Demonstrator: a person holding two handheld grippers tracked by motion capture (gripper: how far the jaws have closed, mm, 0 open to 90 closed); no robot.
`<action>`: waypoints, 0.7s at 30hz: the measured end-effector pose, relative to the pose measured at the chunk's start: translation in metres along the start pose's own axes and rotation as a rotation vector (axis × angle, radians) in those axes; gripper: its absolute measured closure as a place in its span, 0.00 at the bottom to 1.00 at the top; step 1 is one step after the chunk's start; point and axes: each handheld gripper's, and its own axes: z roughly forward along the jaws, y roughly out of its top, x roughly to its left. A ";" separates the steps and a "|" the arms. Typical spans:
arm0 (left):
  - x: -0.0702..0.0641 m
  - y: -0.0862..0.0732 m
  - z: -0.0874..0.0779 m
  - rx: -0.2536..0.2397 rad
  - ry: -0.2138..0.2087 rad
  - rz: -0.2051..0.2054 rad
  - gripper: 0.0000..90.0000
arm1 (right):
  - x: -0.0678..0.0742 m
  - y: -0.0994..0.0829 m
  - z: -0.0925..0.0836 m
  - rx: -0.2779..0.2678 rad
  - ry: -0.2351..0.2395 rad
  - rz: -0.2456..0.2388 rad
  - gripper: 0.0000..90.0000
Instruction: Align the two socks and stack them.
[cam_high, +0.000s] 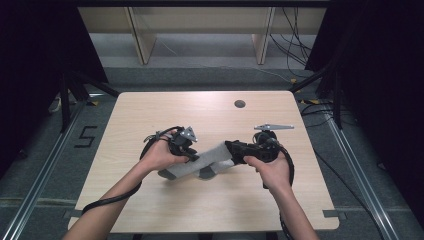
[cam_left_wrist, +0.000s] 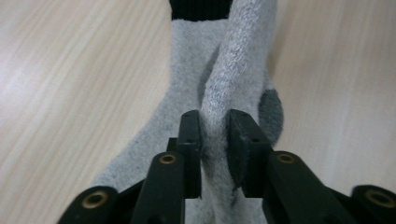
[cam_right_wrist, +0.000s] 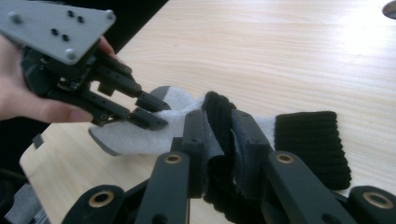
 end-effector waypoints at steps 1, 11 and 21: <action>0.002 0.000 -0.001 -0.006 0.023 0.020 0.78 | -0.001 0.000 0.002 0.004 -0.009 0.020 0.86; 0.007 -0.004 -0.005 -0.031 0.139 0.038 0.71 | -0.026 0.005 0.024 0.042 -0.086 0.125 0.86; 0.022 -0.021 -0.029 -0.110 0.219 -0.052 0.62 | -0.051 0.010 0.045 0.075 -0.154 0.145 0.85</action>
